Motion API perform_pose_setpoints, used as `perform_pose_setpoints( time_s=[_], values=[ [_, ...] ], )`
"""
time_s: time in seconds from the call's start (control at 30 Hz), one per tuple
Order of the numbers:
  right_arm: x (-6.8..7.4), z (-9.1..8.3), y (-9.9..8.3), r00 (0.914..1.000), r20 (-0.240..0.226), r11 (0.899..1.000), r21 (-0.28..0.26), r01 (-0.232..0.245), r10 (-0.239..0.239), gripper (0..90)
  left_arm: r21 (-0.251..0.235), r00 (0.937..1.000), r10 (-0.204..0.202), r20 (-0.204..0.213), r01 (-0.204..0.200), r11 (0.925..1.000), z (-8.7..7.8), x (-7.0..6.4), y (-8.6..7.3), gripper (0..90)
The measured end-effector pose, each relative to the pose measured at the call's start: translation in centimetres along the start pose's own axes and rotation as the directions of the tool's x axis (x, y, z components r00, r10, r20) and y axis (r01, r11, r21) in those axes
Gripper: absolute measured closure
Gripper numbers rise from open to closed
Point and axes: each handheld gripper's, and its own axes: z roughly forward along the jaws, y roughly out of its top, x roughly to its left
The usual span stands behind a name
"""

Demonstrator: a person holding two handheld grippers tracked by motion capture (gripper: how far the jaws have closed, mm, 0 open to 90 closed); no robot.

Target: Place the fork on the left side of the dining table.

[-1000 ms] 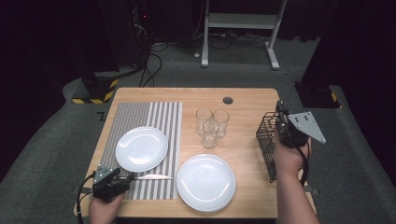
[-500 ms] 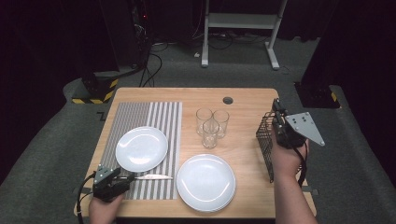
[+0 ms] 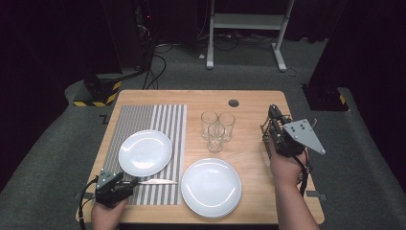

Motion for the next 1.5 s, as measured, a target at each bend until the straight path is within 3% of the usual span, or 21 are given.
perform_pose_setpoints(
  time_s=[0.7,1.5],
  values=[
    [3.4,-0.3,-2.0,0.995,-0.099,1.0,0.011,-0.013,0.014,86.6,-0.001,0.9999,0.004,0.012,-0.004,1.0,0.0,0.0,0.0,30.9],
    [5.0,-1.3,-3.9,0.987,-0.153,0.999,0.026,-0.046,0.049,86.6,0.0,0.9999,0.007,0.009,-0.007,1.0,0.0,-0.1,0.0,31.0]
  ],
)
